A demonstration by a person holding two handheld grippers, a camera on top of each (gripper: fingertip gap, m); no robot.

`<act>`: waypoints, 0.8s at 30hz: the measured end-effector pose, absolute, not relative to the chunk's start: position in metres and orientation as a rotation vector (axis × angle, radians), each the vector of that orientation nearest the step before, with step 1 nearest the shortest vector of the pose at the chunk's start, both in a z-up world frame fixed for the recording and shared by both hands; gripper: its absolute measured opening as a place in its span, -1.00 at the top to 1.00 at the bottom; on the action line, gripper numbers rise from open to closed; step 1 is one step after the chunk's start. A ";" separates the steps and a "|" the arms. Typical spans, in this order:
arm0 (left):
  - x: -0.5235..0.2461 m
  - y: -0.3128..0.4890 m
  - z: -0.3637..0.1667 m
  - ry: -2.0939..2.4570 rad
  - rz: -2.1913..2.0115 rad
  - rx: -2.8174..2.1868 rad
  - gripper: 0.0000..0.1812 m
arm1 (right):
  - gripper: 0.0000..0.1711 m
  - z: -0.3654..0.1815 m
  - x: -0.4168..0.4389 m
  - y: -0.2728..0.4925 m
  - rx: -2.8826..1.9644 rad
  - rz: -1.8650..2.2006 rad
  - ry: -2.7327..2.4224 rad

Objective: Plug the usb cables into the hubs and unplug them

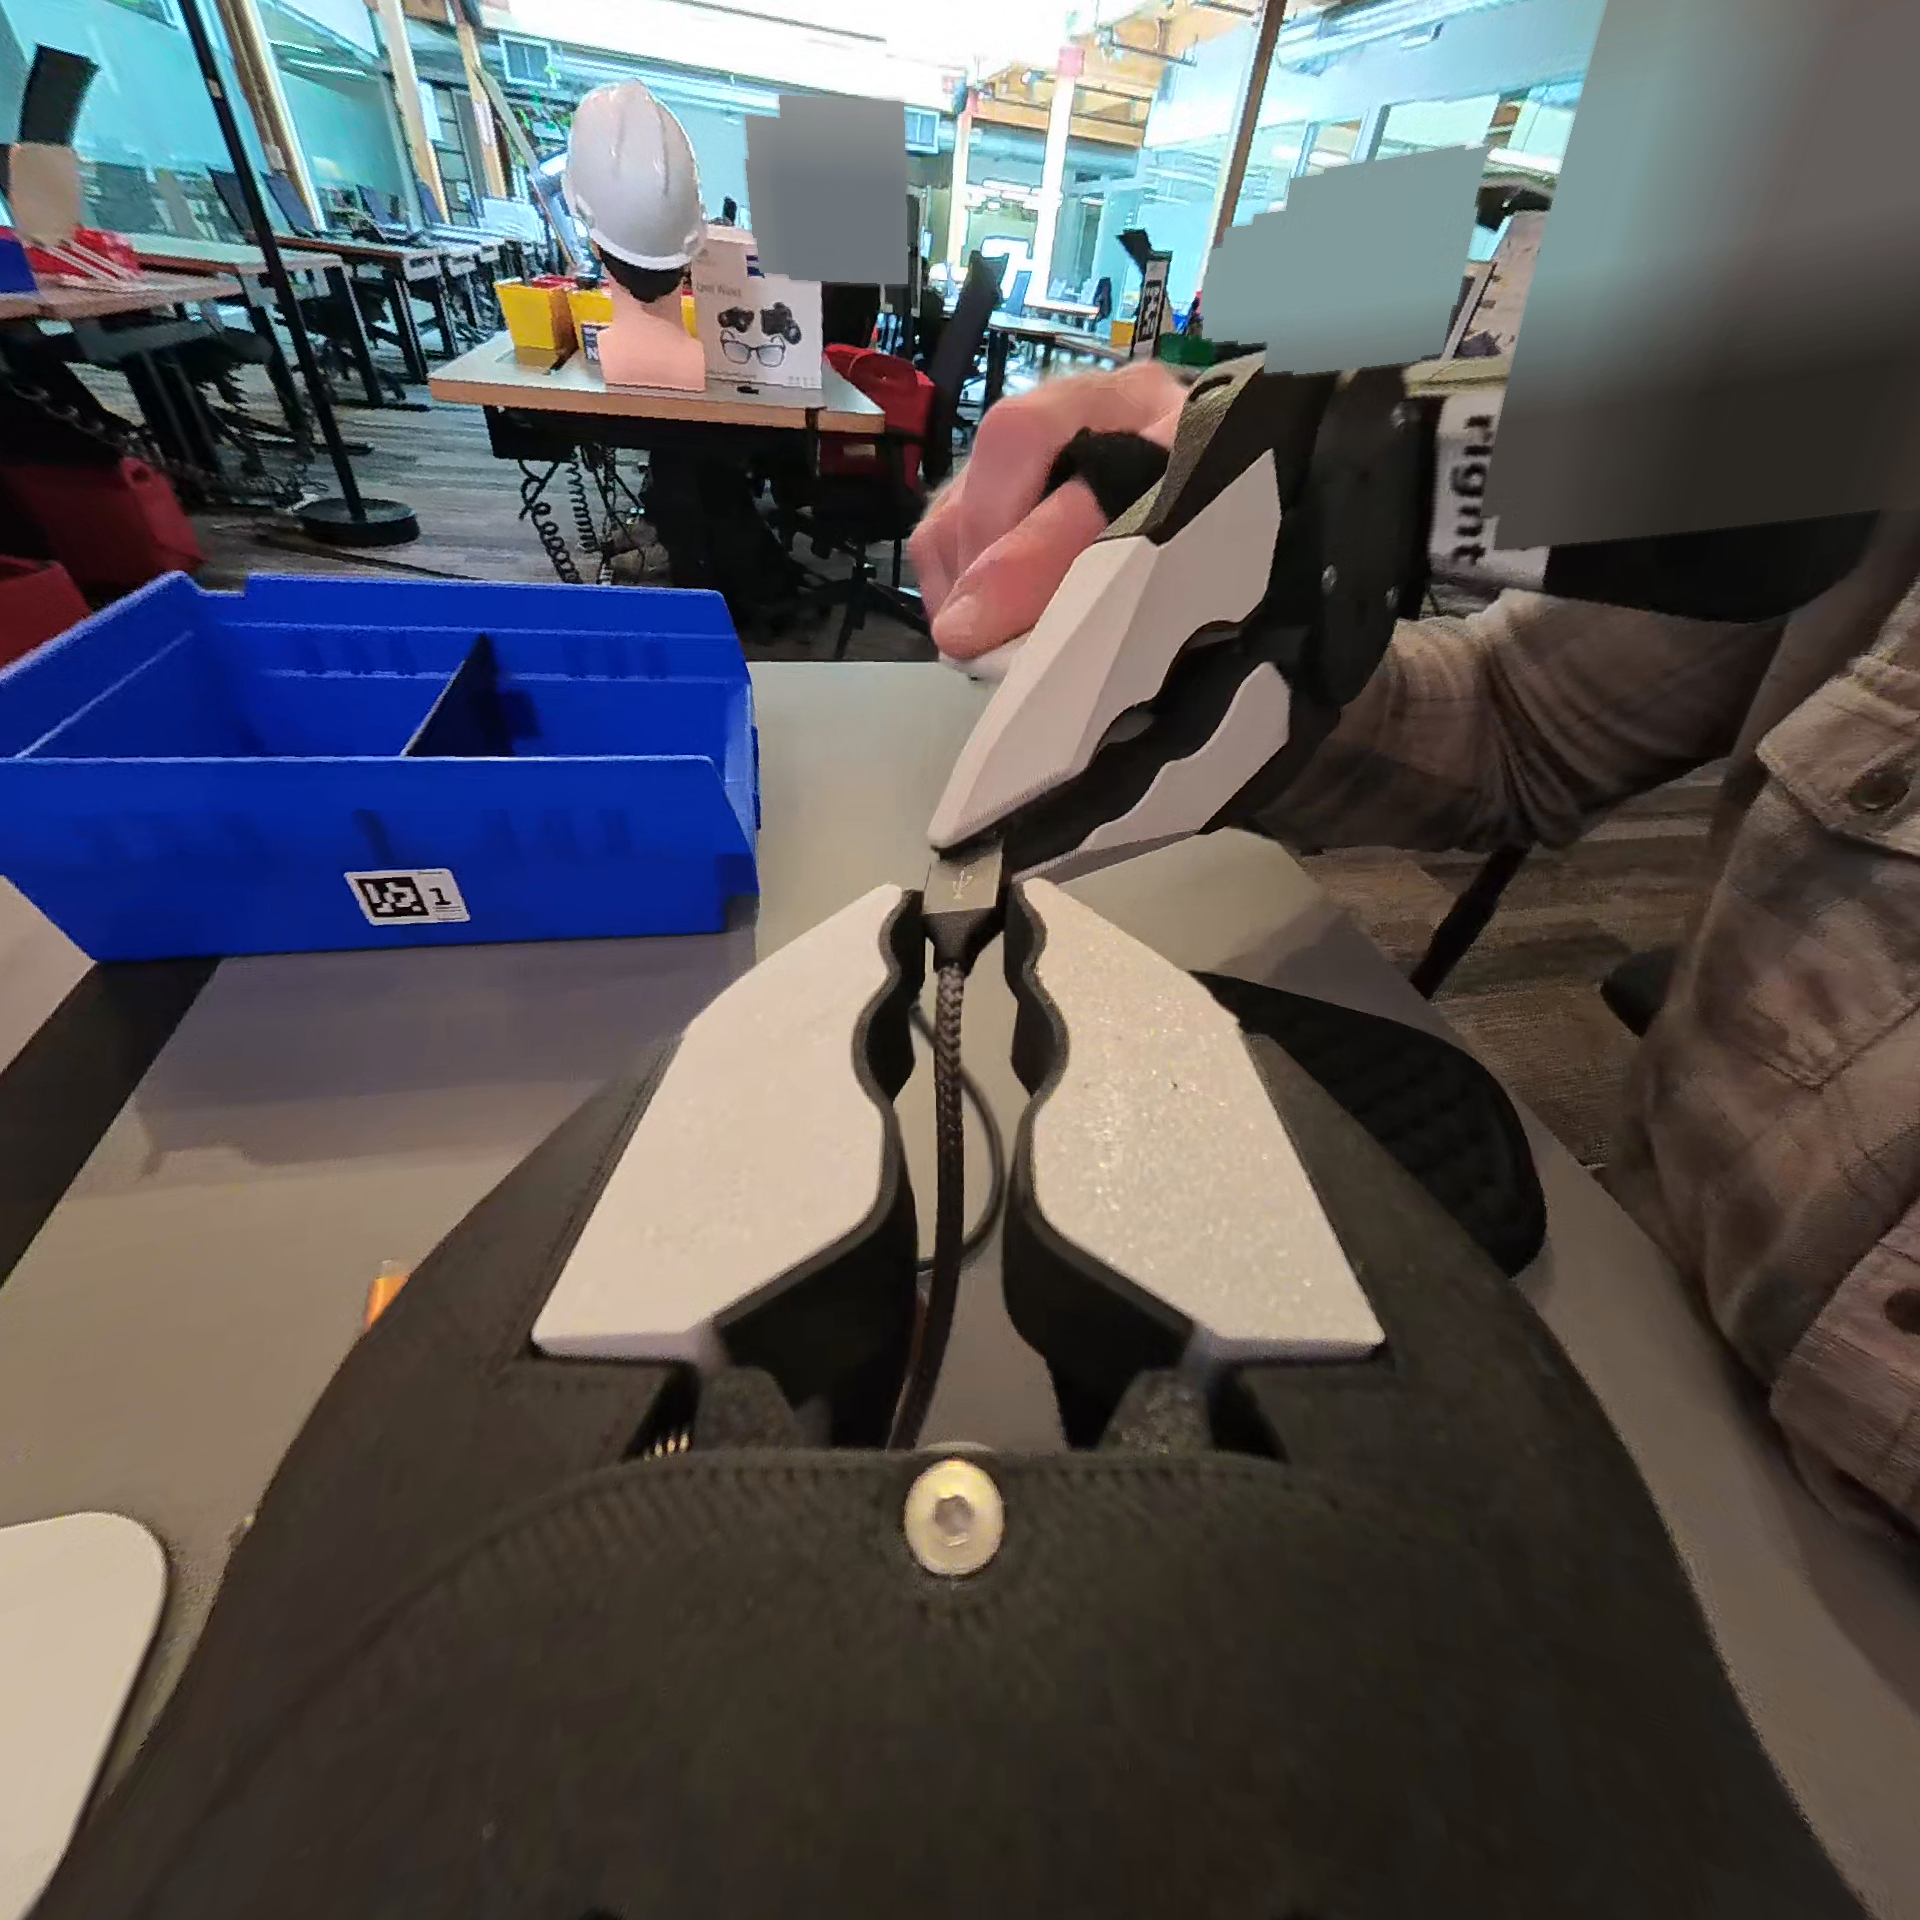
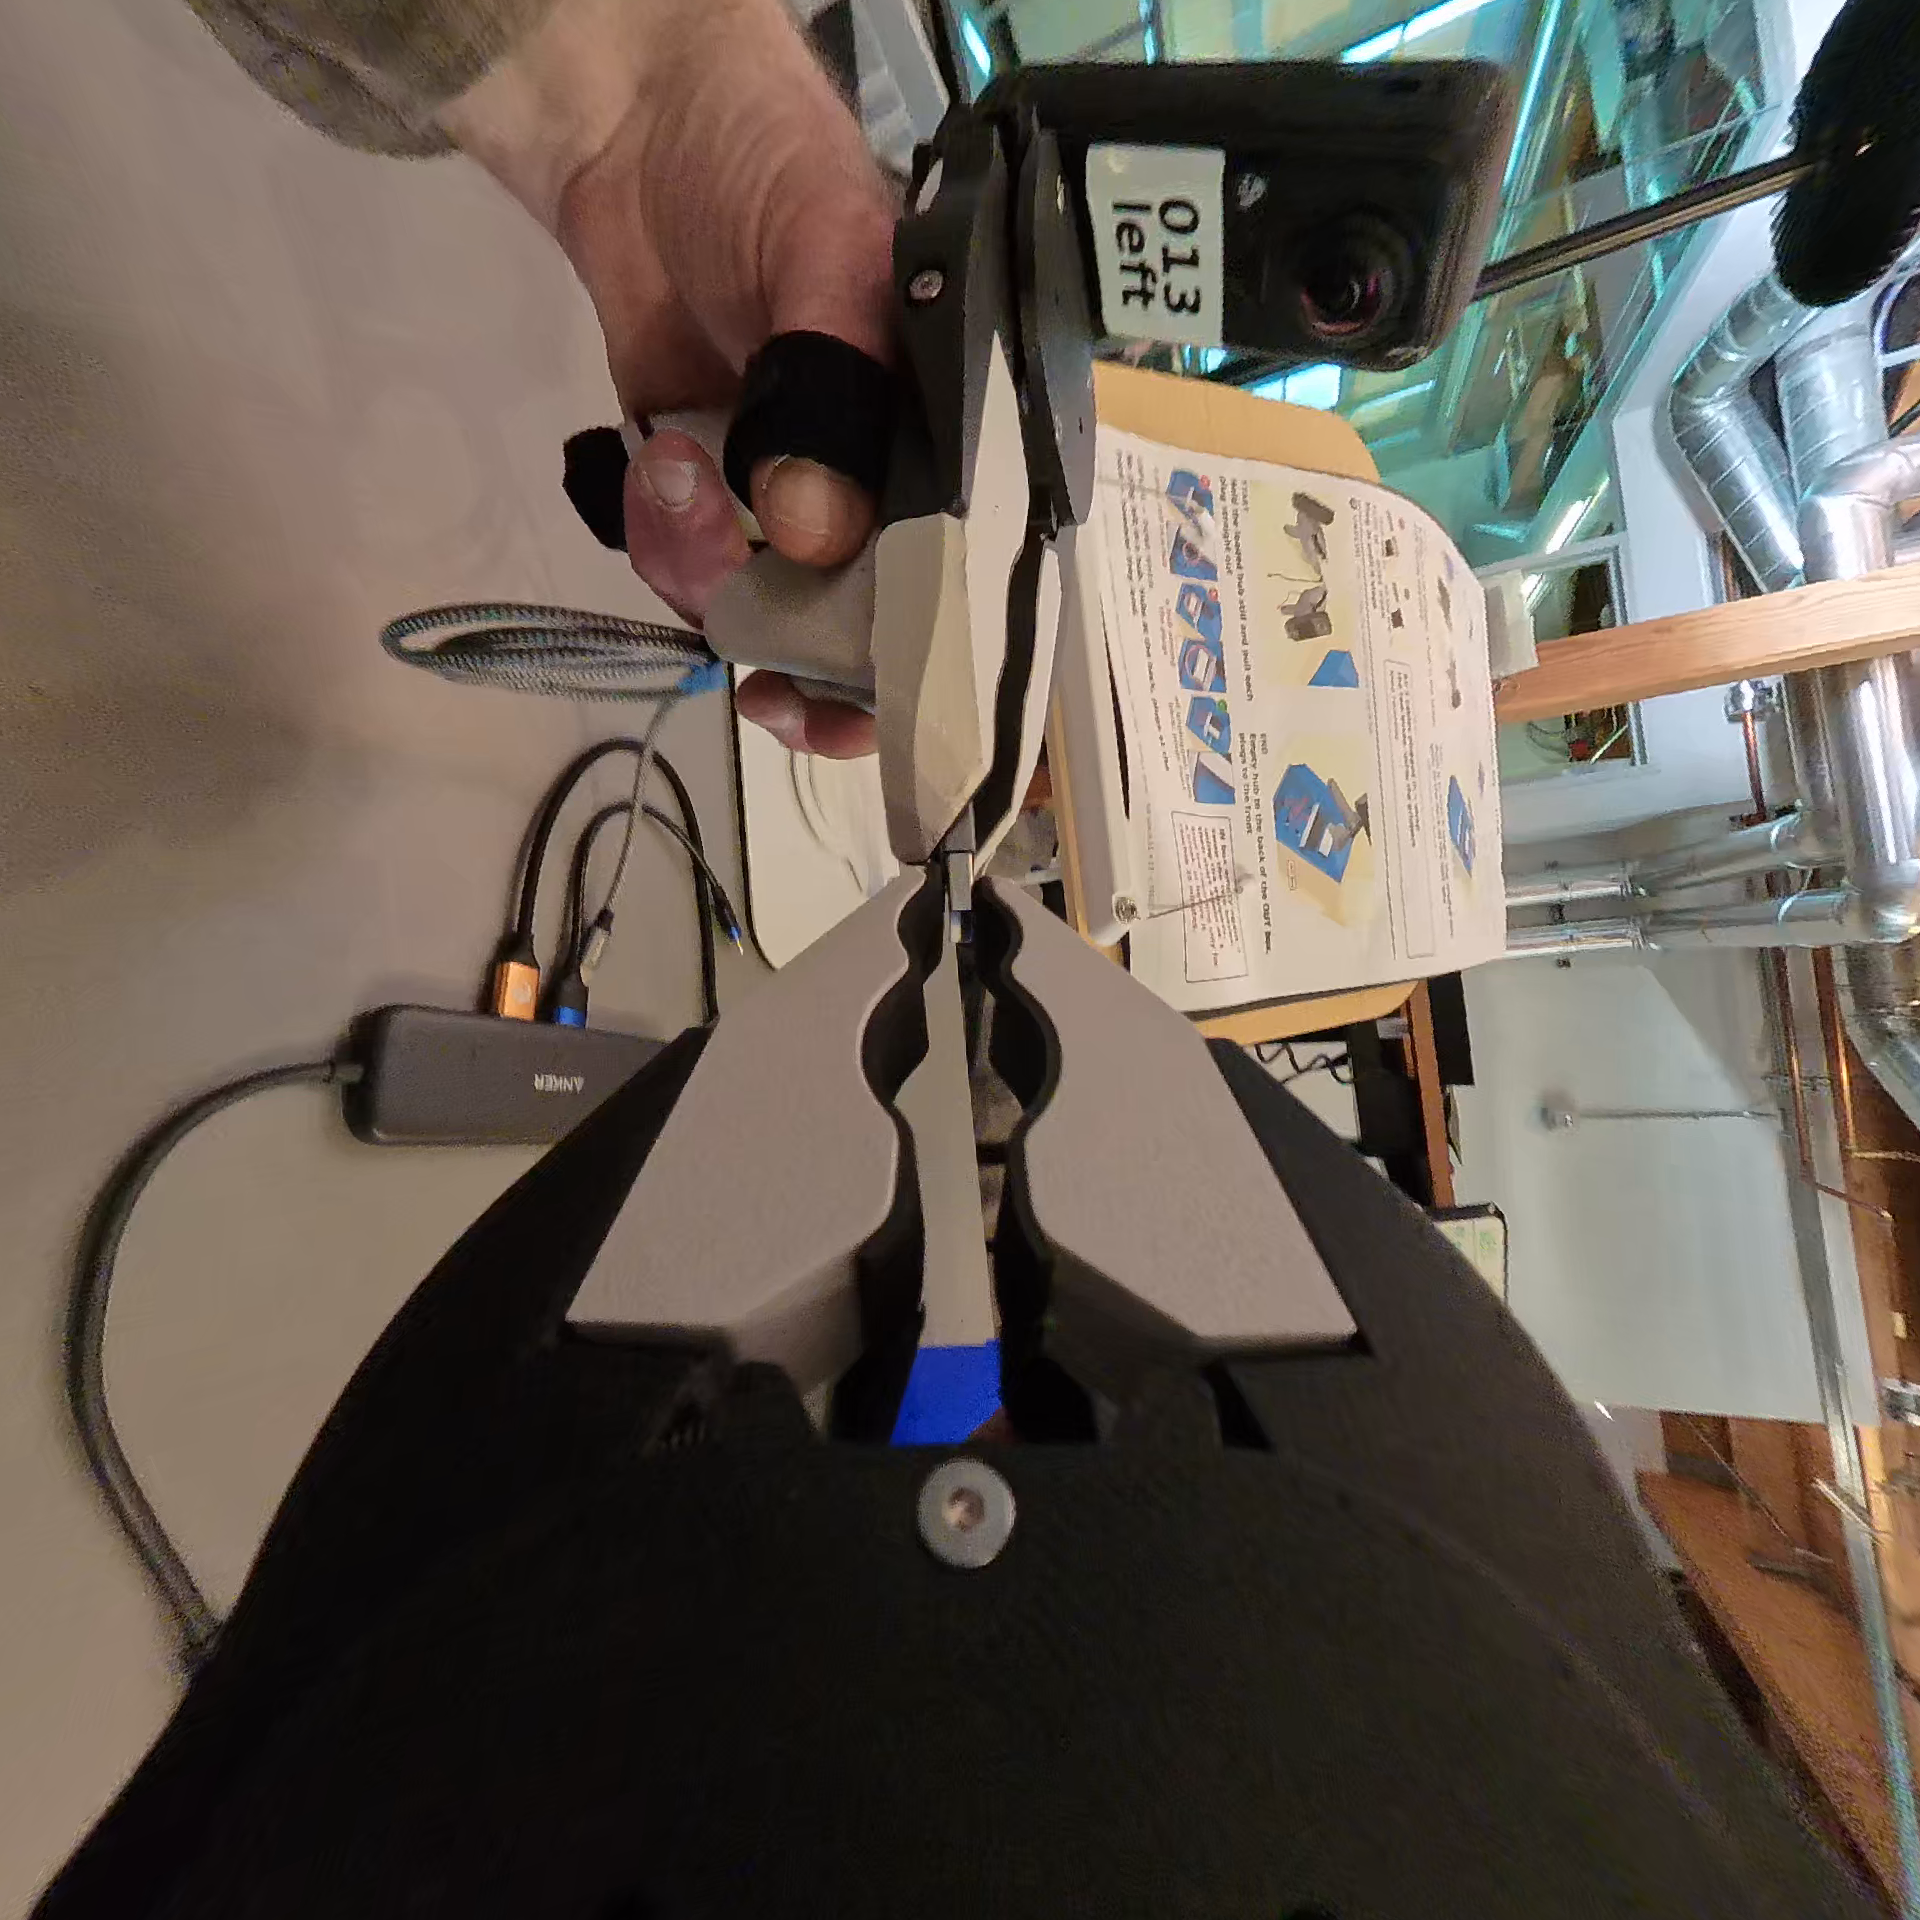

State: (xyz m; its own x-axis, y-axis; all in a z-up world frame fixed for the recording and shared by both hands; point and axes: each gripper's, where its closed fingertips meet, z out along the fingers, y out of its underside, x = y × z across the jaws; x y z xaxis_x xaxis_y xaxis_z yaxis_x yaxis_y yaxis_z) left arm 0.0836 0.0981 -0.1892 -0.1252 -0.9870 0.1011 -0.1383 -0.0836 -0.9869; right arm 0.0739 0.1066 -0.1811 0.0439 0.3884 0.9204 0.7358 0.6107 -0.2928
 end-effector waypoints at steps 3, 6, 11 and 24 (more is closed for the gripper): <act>0.078 0.095 -0.182 1.391 -1.305 -1.297 0.80 | 0.98 -0.174 0.072 0.100 -0.941 -0.262 -1.530; 0.057 0.106 -0.156 1.319 -1.261 -1.271 0.65 | 0.97 -0.163 0.073 0.092 -0.902 -0.189 -1.503; 0.031 0.128 -0.129 1.155 -1.259 -1.245 0.70 | 0.98 -0.149 0.061 0.064 -0.791 0.005 -1.517; 0.068 0.072 -0.152 1.344 -1.615 -1.149 0.46 | 0.97 -0.147 0.070 0.084 -0.803 -0.096 -1.454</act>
